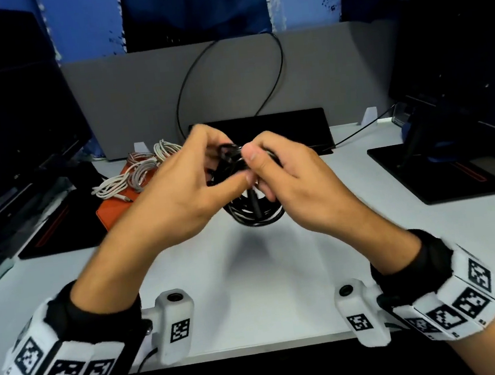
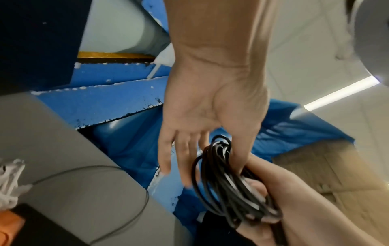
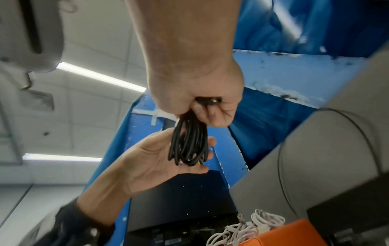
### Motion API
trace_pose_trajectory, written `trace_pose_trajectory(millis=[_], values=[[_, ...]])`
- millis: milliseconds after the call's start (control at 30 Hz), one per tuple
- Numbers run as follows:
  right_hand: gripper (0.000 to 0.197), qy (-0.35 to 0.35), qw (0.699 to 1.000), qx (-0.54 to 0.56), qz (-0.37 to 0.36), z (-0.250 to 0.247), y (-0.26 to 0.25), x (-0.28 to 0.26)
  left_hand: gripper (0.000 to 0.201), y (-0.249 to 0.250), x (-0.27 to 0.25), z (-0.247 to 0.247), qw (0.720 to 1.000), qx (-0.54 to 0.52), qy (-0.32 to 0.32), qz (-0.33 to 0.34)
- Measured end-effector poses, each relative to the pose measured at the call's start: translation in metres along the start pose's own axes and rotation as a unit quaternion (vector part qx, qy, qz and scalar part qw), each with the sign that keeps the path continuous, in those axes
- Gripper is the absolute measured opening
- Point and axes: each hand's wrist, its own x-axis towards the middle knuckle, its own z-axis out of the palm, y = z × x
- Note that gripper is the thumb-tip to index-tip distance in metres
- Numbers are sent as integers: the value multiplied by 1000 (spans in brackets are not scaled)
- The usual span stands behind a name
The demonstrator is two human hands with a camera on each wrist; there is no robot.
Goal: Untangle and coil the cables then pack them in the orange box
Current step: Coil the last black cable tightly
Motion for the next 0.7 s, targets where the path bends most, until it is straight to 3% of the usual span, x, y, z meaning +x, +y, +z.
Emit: trace_pose_trajectory(millis=[33,100,267,400,467,600,633,700], values=[[24,-5,1000,-12,-15,1,-2,-2,41,2,-1,-4,999,-3,-39,-6],[22,-13,999,-34,-29,3,-6,-4,32,6,-3,-7,998,29,-52,4],[23,2,998,-67,-8,3,-11,-4,8,14,-6,9,992,91,70,45],[17,-6,1000,-15,-5,8,-13,-7,12,14,-5,24,982,105,153,20],[19,-18,1000,-13,-10,12,-12,-9,13,13,-3,24,979,129,160,-1],[15,-28,999,40,0,7,-6,-1,3,6,2,14,992,113,44,-18],[14,-23,998,54,2,3,-5,2,10,4,3,10,996,87,7,-21],[12,-8,997,82,9,-8,-2,9,45,0,5,0,996,43,-65,-32]])
